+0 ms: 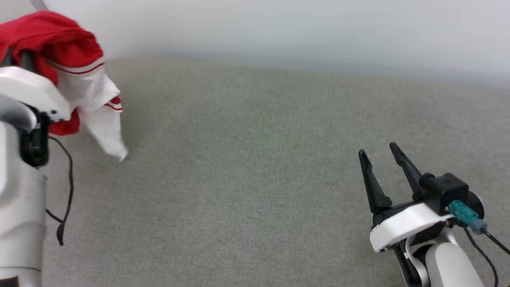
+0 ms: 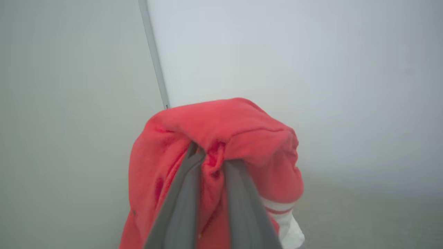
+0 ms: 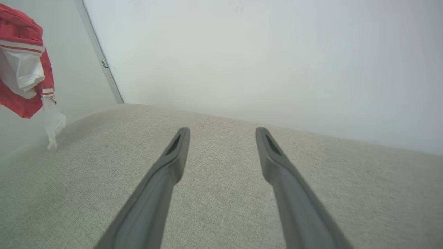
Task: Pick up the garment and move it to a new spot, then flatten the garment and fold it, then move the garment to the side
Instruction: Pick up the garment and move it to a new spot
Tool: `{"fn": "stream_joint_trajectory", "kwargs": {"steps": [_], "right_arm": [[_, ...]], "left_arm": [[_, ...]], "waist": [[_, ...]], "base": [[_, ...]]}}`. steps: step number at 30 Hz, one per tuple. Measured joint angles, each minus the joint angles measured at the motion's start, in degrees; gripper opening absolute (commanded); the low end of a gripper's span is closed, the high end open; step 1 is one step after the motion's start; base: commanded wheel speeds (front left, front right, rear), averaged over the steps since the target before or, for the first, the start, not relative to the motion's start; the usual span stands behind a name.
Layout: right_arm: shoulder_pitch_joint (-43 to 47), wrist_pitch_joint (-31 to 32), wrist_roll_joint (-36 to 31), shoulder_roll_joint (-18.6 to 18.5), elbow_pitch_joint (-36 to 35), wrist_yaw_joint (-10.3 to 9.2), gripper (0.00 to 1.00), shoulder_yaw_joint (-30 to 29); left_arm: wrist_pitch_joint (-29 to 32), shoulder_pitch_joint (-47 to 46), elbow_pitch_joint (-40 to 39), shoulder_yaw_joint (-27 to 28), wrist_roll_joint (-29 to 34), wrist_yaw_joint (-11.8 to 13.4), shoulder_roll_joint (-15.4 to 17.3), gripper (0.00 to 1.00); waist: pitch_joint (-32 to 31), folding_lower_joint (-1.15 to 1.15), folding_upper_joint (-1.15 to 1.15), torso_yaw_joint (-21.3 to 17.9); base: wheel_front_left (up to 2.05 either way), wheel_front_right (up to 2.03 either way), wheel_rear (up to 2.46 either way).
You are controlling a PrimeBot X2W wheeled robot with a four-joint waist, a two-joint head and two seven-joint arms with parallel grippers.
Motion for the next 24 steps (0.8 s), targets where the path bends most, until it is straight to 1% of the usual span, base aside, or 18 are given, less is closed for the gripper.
{"fn": "stream_joint_trajectory", "kwargs": {"steps": [3, 6, 12, 17, 20, 24], "right_arm": [[1.4, 0.3, 0.5, 0.0, -0.5, 0.0, 1.0, 0.1], [1.9, 0.6, 1.0, 0.1, -1.1, 0.0, 1.0, 0.5], [3.2, 1.4, 1.4, 0.1, -1.9, 0.0, 1.0, 0.4], [3.5, 2.3, 1.3, 0.1, -2.5, 0.0, 1.0, 0.0], [4.1, 2.7, 0.9, 0.1, -3.2, 0.0, 1.0, -0.6], [4.9, 3.0, 0.9, 0.1, -4.1, 0.0, 1.0, -1.4]], "left_arm": [[-1.5, 0.9, -2.3, -1.6, 0.4, -0.3, -2.1, 0.0], [-2.0, 2.9, -4.8, -3.1, 0.0, -0.5, -5.0, 0.0], [-1.0, 7.3, -9.3, -8.1, -1.0, -1.9, -12.6, 0.0], [0.1, 10.1, -11.8, -14.0, -2.2, -4.1, -18.7, 0.0], [0.2, 11.8, -12.9, -17.2, -3.3, -4.9, -20.6, 0.0], [0.3, 16.7, -13.3, -20.3, -4.5, -5.2, -21.5, 0.0]], "waist": [[-2.8, 0.0, 0.0, -0.6], [-4.4, -0.01, 0.0, -2.4], [-5.7, -0.01, 0.0, -8.0], [-5.5, 0.0, 0.0, -13.6], [-4.8, 0.0, 0.0, -17.0], [-3.1, 0.0, 0.0, -20.6]], "base": [[0.0, 0.0, 0.0], [0.0, 0.0, 0.0], [0.0, 0.0, 0.0], [0.0, 0.0, 0.0], [0.0, 0.0, 0.0], [0.0, 0.0, 0.0]]}}
